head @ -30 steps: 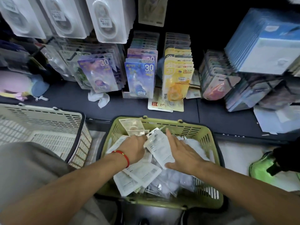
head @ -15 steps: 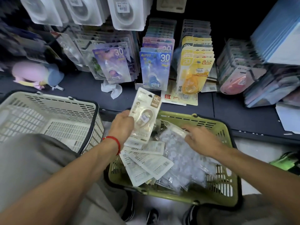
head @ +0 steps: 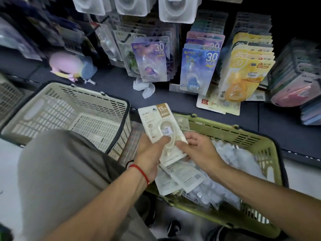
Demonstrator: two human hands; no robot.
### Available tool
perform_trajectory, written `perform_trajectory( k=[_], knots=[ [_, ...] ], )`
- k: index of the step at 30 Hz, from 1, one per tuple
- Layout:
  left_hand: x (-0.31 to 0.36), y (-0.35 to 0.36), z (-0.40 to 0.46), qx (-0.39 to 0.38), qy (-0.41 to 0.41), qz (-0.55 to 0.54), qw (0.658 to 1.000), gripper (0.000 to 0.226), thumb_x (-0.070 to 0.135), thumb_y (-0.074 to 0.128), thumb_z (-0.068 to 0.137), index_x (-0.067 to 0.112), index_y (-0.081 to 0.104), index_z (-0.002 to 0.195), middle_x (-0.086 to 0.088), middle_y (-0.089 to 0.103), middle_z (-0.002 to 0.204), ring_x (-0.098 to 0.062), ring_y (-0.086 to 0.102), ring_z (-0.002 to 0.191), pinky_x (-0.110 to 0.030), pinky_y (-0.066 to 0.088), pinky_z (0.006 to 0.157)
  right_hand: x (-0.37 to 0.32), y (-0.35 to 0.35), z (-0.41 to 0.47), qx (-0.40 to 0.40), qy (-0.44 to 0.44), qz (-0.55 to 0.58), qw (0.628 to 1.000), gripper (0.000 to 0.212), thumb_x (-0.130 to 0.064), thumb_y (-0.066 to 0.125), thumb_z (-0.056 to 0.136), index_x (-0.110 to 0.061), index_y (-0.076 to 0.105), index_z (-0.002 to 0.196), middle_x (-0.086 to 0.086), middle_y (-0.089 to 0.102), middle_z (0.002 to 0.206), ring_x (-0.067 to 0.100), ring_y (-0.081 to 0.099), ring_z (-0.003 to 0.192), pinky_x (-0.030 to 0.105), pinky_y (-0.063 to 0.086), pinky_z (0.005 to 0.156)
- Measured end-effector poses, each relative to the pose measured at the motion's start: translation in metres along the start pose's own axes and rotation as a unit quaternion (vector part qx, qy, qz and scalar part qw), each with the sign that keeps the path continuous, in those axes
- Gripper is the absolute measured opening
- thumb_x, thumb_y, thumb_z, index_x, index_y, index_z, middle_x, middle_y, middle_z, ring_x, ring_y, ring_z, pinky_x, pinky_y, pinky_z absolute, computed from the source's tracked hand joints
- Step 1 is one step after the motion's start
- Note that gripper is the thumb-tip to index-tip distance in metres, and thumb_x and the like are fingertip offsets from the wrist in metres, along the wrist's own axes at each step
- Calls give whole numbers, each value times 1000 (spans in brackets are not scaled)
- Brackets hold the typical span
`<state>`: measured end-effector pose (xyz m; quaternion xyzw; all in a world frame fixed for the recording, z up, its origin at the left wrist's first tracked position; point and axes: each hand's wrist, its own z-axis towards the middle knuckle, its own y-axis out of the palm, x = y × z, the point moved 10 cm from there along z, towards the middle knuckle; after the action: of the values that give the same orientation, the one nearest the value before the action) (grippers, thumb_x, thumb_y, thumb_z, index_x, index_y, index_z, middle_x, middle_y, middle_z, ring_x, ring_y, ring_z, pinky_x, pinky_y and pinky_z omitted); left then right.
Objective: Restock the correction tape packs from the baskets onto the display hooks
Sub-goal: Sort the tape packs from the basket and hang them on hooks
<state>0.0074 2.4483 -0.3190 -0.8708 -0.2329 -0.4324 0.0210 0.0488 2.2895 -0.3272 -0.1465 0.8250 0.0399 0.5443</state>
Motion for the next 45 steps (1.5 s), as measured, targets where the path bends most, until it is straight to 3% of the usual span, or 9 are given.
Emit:
perform_trajectory(
  k=[4,8,11,14,19,30,34,41,45],
  knots=[
    [11,-31,8,75,22,-21,997,44,0,74,92,20,59,129,-3,78,116,-27,77,100,-50,64,81,3,-34,24,104,-95,-227,964,10,-21,68,100,-24,71,110,-7,71,102,7,65,82,16,51,68],
    [27,-52,16,128,62,-19,990,46,1,77,89,24,58,124,1,76,113,-20,76,96,-41,63,68,11,-41,56,49,-123,-441,888,56,-28,75,96,-21,53,147,4,52,146,25,48,133,41,44,110],
    [35,-55,19,145,71,-8,987,43,4,78,89,25,58,120,4,77,107,-14,78,83,-36,62,55,12,-33,78,23,-120,-404,906,35,-25,77,96,-26,68,130,-3,68,132,21,61,125,40,50,105],
    [48,-56,23,152,87,-3,985,41,3,79,88,26,59,115,2,77,109,-22,78,94,-53,65,74,0,-46,90,45,-114,-271,955,8,-20,77,95,-28,78,97,-12,78,100,6,72,94,35,58,92],
    [81,-47,20,135,141,44,980,46,-1,81,85,28,62,116,3,77,111,-25,75,103,-54,63,87,-67,-81,85,42,-157,-107,981,16,-20,72,99,-30,76,87,-19,77,83,-4,68,76,13,50,71],
    [119,22,-13,-115,130,-16,985,37,9,72,96,23,61,128,-10,79,116,-35,78,100,-48,66,70,-187,-71,50,54,-198,-2,979,22,-22,70,100,-26,83,82,-2,80,81,10,73,71,27,57,62],
    [145,28,-18,-122,155,-9,980,38,5,71,95,24,61,127,-10,79,115,-37,77,101,-60,63,85,-199,-76,42,101,-220,-24,970,25,-12,66,101,-30,80,91,-2,79,97,21,75,92,42,62,77],
    [197,42,-21,-135,249,126,951,43,1,73,94,20,59,129,-7,78,118,-33,77,103,-53,64,83,-249,-47,13,-17,-376,-368,850,86,-52,83,82,-51,34,153,-36,35,144,-19,38,128,4,36,99],
    [224,50,-26,-161,276,119,940,47,7,77,90,24,60,130,-6,77,121,-32,76,107,-51,64,84,-273,-47,8,3,-388,-435,812,80,-66,82,74,-46,45,143,-24,48,134,-7,43,120,17,37,95]
  ],
)
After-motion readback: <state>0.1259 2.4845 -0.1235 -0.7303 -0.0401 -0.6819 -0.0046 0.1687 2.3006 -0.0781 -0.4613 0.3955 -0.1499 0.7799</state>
